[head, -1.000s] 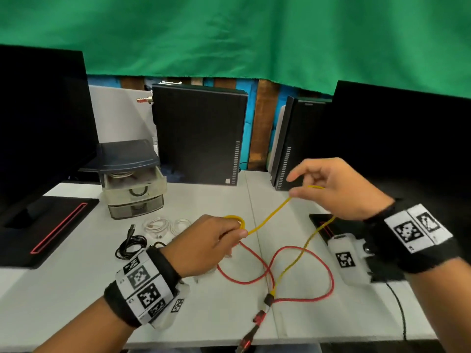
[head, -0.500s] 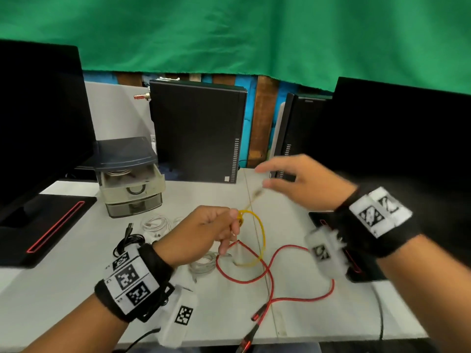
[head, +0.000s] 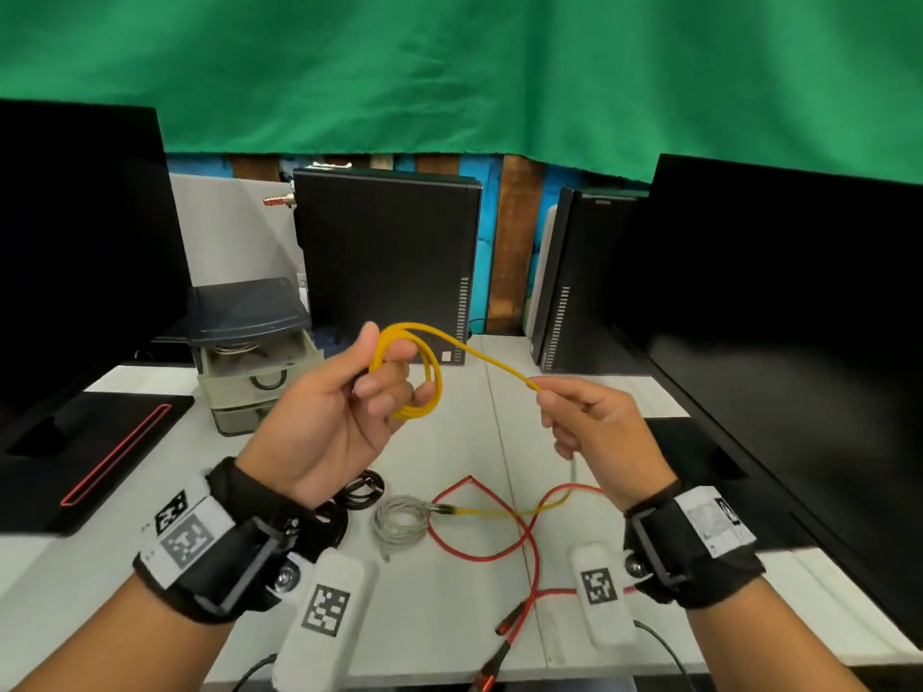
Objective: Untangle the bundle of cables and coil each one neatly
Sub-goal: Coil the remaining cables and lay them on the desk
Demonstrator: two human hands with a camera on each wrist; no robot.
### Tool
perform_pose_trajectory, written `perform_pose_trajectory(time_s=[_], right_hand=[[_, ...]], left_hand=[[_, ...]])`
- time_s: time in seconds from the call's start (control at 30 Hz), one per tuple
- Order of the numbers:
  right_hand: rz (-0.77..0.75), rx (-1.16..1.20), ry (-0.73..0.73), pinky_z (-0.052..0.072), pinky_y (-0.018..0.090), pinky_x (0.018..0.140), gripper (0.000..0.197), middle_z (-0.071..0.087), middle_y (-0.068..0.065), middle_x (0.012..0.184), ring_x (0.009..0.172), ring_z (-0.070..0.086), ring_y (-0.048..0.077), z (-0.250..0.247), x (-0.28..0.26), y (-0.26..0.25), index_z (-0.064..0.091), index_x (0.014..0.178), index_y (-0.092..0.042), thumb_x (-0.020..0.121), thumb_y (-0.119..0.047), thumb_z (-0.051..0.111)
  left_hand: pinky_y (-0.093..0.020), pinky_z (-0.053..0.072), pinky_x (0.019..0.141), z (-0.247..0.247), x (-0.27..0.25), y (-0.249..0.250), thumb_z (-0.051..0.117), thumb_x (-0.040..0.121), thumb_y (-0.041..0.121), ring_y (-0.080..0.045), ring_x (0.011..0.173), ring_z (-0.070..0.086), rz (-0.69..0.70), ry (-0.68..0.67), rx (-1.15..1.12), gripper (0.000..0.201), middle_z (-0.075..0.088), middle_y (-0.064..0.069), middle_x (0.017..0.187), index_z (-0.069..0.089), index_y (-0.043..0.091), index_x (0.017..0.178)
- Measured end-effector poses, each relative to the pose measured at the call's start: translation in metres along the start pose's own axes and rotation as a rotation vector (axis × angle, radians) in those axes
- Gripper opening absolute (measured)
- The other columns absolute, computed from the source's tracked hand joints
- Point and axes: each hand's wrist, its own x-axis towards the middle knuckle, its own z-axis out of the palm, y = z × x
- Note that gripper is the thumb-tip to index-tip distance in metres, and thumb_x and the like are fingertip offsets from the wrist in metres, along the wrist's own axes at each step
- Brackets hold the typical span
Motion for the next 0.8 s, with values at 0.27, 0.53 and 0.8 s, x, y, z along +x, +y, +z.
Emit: perform_pose_trajectory(time_s=[0.27, 0.53, 0.8], right_hand=[[-0.120, -0.726, -0.295, 0.051, 0.022, 0.083, 0.022, 0.070, -0.025, 0.104, 0.095, 0.062, -0.006, 0.003, -0.026, 0.004, 0.072, 0.115, -0.039, 0.097, -0.037, 0.059], [-0.132, -0.444, -0.615, 0.055, 0.041, 0.088, 0.022, 0.075, -0.005, 0.100, 0.093, 0.070, 0.018, 0.018, -0.073, -0.086, 0.074, 0.115, -0.031, 0.097, -0.026, 0.063], [-0.421, -0.334, -0.049, 0.054, 0.020, 0.067, 0.013, 0.075, -0.010, 0.084, 0.076, 0.069, 0.011, -0.012, -0.060, -0.095, 0.078, 0.092, -0.025, 0.089, -0.022, 0.066]], left_hand=[[-0.028, 0.054, 0.096, -0.014, 0.006, 0.023, 0.039, 0.105, 0.034, -0.001, 0.061, 0.058, 0.237, 0.110, -0.129, 0.043, 0.044, 0.009, 0.061, 0.072, 0.008, 0.092], [-0.032, 0.048, 0.099, -0.027, 0.011, -0.007, 0.042, 0.106, 0.020, -0.011, 0.099, 0.069, 0.533, 0.241, 0.777, 0.036, 0.073, 0.001, 0.077, 0.066, 0.008, 0.083], [-0.024, 0.040, 0.106, -0.008, -0.013, -0.045, 0.036, 0.105, 0.035, 0.000, 0.114, 0.062, 0.072, -0.379, 1.248, 0.056, 0.076, 0.006, 0.089, 0.070, 0.004, 0.074]])
